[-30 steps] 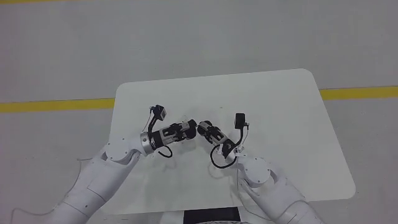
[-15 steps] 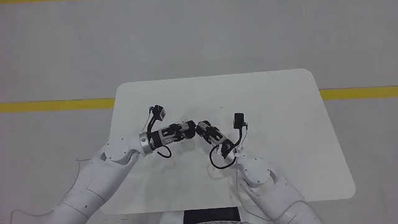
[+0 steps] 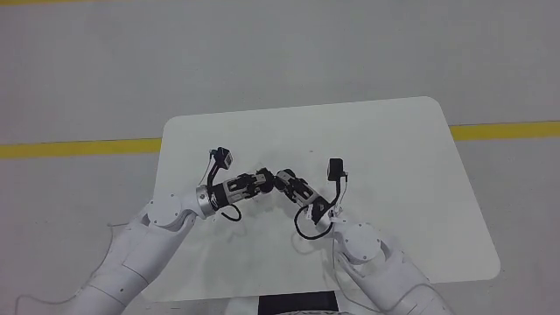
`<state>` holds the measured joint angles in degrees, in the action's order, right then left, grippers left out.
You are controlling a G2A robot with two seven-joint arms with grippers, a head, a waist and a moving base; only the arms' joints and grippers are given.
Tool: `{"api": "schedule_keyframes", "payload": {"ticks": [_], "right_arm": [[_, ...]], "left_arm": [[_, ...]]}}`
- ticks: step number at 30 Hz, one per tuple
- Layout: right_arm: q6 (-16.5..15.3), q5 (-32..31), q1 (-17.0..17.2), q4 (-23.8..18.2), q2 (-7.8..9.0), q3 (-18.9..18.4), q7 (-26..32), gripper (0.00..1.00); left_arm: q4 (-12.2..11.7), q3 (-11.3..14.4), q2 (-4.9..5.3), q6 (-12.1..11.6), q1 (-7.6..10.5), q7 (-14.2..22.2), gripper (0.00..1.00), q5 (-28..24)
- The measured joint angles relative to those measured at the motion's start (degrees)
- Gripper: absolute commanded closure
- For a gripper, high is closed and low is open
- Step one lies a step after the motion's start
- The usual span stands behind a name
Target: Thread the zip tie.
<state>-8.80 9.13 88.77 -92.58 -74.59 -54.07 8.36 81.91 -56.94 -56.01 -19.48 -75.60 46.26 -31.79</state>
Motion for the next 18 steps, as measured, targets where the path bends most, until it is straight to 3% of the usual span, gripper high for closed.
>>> {"api": "schedule_keyframes", "payload": {"ticks": [4, 5, 6, 13, 18], "right_arm": [[-0.72, -0.08, 0.19, -0.16, -0.02, -0.2, 0.36, 1.0], [-0.82, -0.1, 0.23, -0.2, -0.03, -0.25, 0.52, 0.75], [-0.85, -0.12, 0.25, -0.21, -0.03, -0.3, 0.66, 0.0], [-0.44, -0.23, 0.56, -0.6, 0.03, -1.24, 0.68, 0.0], [-0.49, 0.06, 0.25, -0.6, 0.42, -2.79, 4.33, 0.0]], "left_arm": [[-0.11, -0.08, -0.03, 0.07, -0.09, -0.03, 1.0, 0.06], [-0.11, -0.1, -0.03, 0.12, -0.12, -0.04, 1.0, 0.08], [-0.11, -0.12, -0.04, 0.15, -0.13, -0.03, 1.0, 0.09], [0.15, -0.89, 0.13, 0.23, -0.57, 0.9, 1.0, -0.34], [0.1, -2.27, 0.58, 1.23, -0.78, 5.72, 1.0, -2.98]]}}
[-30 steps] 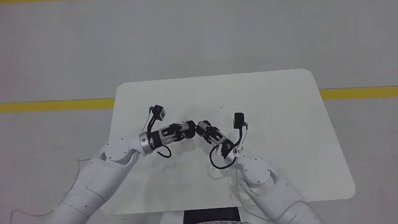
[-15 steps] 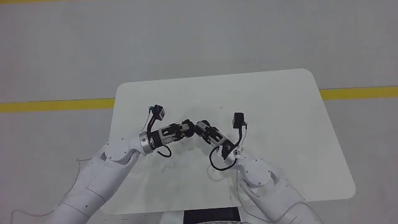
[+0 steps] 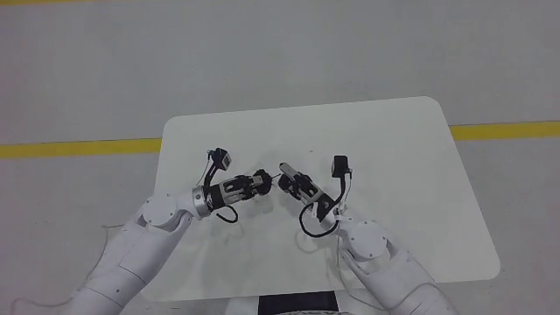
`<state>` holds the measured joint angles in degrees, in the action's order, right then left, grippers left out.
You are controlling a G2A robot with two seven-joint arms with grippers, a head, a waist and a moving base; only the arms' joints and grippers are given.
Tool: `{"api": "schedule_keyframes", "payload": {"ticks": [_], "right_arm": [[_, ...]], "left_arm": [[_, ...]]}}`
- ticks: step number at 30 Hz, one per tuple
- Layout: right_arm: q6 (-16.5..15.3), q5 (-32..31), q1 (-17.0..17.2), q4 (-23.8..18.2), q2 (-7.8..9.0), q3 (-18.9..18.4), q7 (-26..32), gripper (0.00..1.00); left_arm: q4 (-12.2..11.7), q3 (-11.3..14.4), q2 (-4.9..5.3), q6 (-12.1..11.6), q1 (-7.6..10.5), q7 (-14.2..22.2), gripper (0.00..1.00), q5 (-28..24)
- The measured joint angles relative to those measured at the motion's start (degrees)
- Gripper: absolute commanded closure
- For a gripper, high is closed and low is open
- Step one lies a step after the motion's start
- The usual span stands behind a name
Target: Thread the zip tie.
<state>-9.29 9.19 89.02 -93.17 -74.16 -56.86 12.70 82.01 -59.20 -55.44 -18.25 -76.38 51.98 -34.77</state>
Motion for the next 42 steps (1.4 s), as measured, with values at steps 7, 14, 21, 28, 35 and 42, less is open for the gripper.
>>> {"api": "schedule_keyframes", "payload": {"ticks": [7, 14, 21, 28, 35, 42], "right_arm": [[1.09, 2.9, -1.47, 1.51, 0.46, -1.56, 7.91, 0.0], [0.7, 3.9, -1.69, 2.14, 0.5, -1.6, 9.19, 0.0], [-0.42, 13.22, -5.86, 8.88, 1.24, -3.14, 29.72, 0.0], [-0.17, 13.32, -6.2, 9.33, 1.28, -3.21, 31.1, 0.0], [0.35, 15.26, -7.52, 12.43, 1.32, -3.19, 33.42, 0.0], [-1.11, 16.99, -7.95, 13.81, 1.48, -2.77, 37.21, 0.63]], "left_arm": [[-1.21, -1.17, 0.96, 5.36, 1.01, 11.04, 1.0, 0.07], [-0.66, -0.67, 0.85, 5.79, 1.02, 9.93, 1.0, 0.02], [-3.57, -2.66, 1.73, 5.08, 0.93, 16.01, 1.0, -0.55], [-3.06, -3.44, 1.96, 3.23, 0.32, 19.74, 1.0, -3.48], [-3.16, -3.24, 2.09, 3.56, 0.35, 17.88, 1.0, -1.19], [-3.52, -3.28, 2.26, 3.51, 0.38, 18.46, 1.0, -0.41]]}}
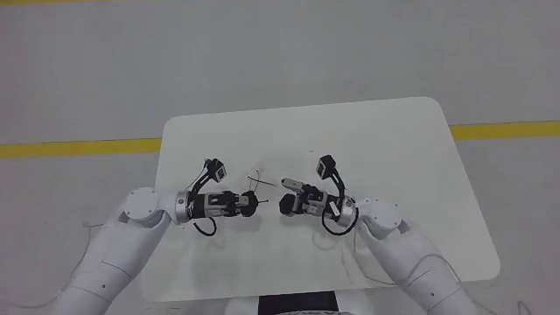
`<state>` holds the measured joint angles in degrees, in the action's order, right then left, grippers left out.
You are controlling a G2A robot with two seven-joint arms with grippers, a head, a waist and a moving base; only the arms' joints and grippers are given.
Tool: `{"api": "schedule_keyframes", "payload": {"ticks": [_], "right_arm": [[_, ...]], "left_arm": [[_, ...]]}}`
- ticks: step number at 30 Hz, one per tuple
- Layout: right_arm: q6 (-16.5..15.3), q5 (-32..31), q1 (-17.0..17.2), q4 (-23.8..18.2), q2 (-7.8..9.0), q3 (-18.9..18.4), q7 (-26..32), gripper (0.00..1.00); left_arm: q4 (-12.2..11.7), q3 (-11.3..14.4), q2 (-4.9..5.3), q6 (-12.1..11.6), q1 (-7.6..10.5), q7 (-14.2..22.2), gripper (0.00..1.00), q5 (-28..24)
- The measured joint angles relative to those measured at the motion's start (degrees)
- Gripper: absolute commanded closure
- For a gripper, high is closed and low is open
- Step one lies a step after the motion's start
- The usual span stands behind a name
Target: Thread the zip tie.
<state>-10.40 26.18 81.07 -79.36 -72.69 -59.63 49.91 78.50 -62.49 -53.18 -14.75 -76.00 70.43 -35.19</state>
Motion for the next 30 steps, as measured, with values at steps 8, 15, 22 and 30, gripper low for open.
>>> {"api": "schedule_keyframes", "payload": {"ticks": [8, 15, 22, 30], "right_arm": [[-0.66, 1.14, -0.9, 1.89, -0.5, 2.21, -0.67, 0.71], [-0.95, 1.63, -1.63, 2.94, -0.87, 3.93, -0.77, 0.71], [-1.86, 2.46, -1.68, 3.03, -0.91, 4.53, 0.39, 0.78], [-1.87, 2.13, -1.94, 3.18, -0.93, 5.31, 0.47, 0.89]], "left_arm": [[0.01, 0.0, 0.0, 0.0, 0.0, -0.01, 1.0, -0.02], [0.01, 0.0, 0.0, 0.0, 0.0, -0.01, 1.0, -0.02], [0.01, 0.0, 0.0, 0.0, 0.0, -0.01, 1.0, -0.02], [0.01, 0.0, 0.0, 0.0, 0.0, -0.01, 1.0, -0.02]]}}
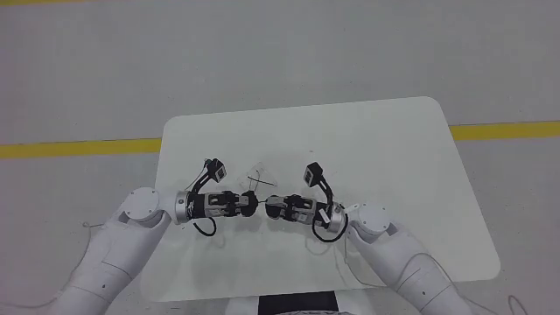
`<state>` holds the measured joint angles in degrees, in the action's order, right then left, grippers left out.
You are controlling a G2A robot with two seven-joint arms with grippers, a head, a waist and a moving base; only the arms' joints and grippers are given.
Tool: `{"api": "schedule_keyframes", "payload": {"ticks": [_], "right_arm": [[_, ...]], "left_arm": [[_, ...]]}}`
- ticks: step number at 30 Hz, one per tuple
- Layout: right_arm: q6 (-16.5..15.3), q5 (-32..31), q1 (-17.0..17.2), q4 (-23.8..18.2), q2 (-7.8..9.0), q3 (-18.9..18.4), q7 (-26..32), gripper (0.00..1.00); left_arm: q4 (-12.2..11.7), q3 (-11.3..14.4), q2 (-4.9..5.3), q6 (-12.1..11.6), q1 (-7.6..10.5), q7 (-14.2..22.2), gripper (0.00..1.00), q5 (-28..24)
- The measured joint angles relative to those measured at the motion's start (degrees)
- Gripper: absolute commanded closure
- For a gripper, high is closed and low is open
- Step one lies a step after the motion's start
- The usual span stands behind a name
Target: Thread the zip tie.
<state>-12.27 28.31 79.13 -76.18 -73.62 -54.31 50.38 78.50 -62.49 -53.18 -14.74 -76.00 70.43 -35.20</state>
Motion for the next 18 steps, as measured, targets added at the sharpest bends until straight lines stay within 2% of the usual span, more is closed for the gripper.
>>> {"api": "schedule_keyframes", "payload": {"ticks": [3, 5, 8, 13, 18], "right_arm": [[-0.12, -0.26, -0.11, 0.05, 0.02, 0.13, -0.18, 0.98], [-0.14, -0.5, -0.15, 0.04, 0.04, 0.2, -0.32, 0.93], [0.01, -0.66, -0.2, -0.03, 0.08, 0.28, -0.46, 0.78], [-0.22, -0.56, -0.19, -0.19, 0.13, 0.24, -0.92, 0.78], [-0.43, -0.38, -0.16, -0.6, 0.2, 0.2, -0.88, 0.83]], "left_arm": [[0.0, 0.0, 0.0, 0.0, 0.0, 0.0, 1.0, 0.0], [0.0, 0.0, 0.0, 0.0, 0.0, 0.0, 1.0, 0.0], [0.0, 0.0, 0.0, 0.0, 0.0, 0.0, 1.0, 0.0], [0.0, 0.0, 0.0, 0.0, 0.0, 0.0, 1.0, 0.0], [0.0, 0.0, 0.0, 0.0, 0.0, 0.0, 1.0, 0.0]]}}
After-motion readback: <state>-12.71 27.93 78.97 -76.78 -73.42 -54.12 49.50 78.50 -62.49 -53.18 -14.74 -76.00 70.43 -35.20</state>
